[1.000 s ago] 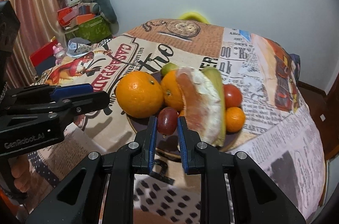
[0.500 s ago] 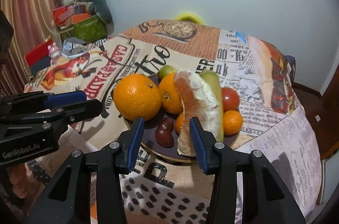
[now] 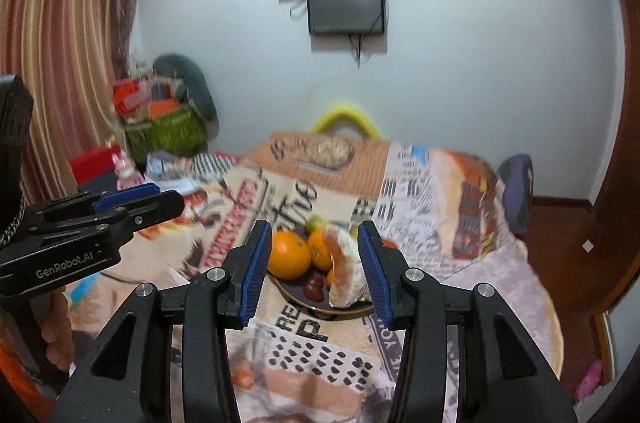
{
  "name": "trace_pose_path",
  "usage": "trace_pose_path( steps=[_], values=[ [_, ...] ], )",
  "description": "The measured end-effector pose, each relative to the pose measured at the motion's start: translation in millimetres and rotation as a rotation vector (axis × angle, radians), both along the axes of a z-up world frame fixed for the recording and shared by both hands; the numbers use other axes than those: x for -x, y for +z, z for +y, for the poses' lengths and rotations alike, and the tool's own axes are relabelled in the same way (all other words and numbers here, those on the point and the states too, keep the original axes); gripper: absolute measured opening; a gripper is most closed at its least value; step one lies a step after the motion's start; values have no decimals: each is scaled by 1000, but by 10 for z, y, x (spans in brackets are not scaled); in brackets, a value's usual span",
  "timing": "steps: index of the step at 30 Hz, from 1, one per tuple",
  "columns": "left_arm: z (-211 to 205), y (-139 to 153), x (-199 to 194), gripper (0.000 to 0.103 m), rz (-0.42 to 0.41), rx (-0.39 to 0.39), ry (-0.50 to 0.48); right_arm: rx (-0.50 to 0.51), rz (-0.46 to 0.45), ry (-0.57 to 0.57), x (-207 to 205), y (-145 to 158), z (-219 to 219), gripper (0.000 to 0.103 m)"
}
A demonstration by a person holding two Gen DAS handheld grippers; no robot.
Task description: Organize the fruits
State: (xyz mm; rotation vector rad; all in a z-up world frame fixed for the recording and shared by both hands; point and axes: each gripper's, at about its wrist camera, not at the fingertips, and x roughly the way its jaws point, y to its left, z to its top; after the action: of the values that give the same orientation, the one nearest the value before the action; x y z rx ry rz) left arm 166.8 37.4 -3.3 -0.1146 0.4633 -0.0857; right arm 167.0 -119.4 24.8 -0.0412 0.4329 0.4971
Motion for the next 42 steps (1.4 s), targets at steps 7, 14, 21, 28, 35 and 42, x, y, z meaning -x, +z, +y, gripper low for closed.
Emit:
trace_pose_path(
  steps=[7, 14, 21, 28, 35, 42],
  values=[
    [-127, 471, 683, 47, -144, -47, 20, -62, -102, -7, 536, 385, -169, 41],
    [-209, 677, 1165, 65, -238, -69, 34, -94, -162, -14, 948, 517, -256, 46],
    [-231, 739, 1400, 87, -269, -74, 49, -109, -204, -57, 1140, 522, -277, 74],
    [-193, 746, 1517, 98, -288, -71, 71, -100, -236, -102, 1274, 535, -305, 95],
    [-237, 727, 1554, 102, -298, -88, 70, -102, -260, -134, 1364, 505, -369, 103],
    [-242, 711, 1580, 103, -297, -89, 60, -92, -272, -133, 1399, 499, -363, 103]
  ],
)
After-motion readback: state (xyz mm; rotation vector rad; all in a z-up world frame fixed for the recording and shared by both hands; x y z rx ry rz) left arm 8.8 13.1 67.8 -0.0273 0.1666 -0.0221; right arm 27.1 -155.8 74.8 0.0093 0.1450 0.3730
